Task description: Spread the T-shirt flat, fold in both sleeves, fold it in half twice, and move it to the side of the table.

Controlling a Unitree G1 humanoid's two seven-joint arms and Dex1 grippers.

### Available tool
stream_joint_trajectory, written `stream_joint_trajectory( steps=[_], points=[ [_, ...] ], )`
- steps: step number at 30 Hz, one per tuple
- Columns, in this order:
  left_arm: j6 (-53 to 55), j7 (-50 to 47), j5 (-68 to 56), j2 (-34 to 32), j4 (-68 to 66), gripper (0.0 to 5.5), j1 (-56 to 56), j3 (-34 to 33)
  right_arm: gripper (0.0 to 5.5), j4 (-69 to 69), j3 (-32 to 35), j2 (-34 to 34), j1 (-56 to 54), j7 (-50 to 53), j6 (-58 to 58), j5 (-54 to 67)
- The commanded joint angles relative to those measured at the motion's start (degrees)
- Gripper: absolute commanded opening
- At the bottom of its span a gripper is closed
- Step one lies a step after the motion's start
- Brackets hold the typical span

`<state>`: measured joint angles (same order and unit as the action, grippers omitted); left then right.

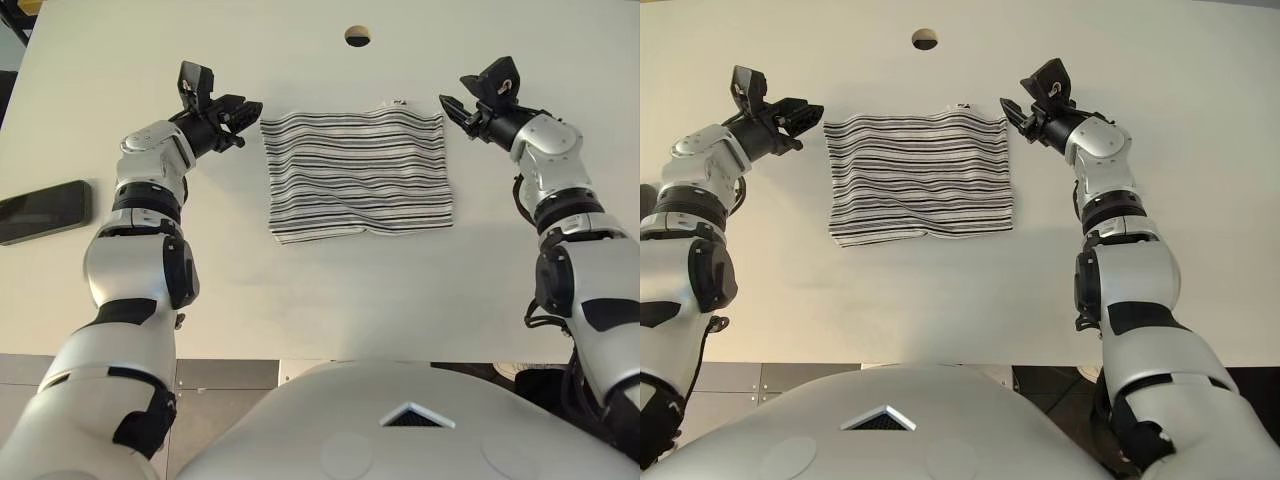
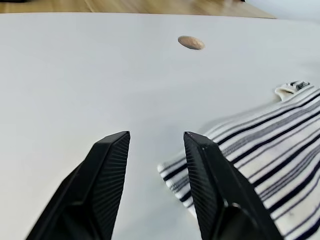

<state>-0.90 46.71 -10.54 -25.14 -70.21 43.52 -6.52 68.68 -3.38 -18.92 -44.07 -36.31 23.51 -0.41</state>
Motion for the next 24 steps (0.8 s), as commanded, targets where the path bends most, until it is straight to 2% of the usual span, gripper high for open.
stream_joint_trajectory(
  steps=[1,5,10,14,18,21,24],
  points=[
    [-14.95,3.04,3.89,-1.51,13.47,2.00,-5.57,3.28,2.25,-7.02,-4.29,-2.34,1.99,-0.55,12.05,-5.99],
    [-28.19,11.66,9.30,-5.50,43.96,2.00,-22.29,13.80,2.25,-14.76,-13.38,-9.30,4.95,3.20,22.71,-20.81],
    [-37.42,11.76,26.39,-11.53,55.70,2.00,-31.79,25.24,2.25,-14.69,-19.82,-11.17,4.91,6.30,24.63,-30.10],
    [-41.69,6.72,40.29,-13.68,55.53,2.00,-30.21,30.53,2.25,-15.74,-23.83,-12.07,6.94,-0.35,25.46,-30.44],
    [-46.62,-6.32,61.91,-14.87,49.13,2.00,-23.59,39.06,2.25,-21.32,-26.95,-15.29,11.77,-13.14,23.70,-26.84],
    [-45.56,-19.89,77.74,-15.35,42.02,2.00,-15.00,47.66,2.25,-34.72,-28.41,-20.14,18.76,-26.98,16.44,-16.90],
    [-41.82,-33.07,90.18,-15.39,33.68,2.00,-6.24,56.14,2.25,-49.80,-29.79,-24.16,24.43,-36.05,6.90,-7.60]
  ],
)
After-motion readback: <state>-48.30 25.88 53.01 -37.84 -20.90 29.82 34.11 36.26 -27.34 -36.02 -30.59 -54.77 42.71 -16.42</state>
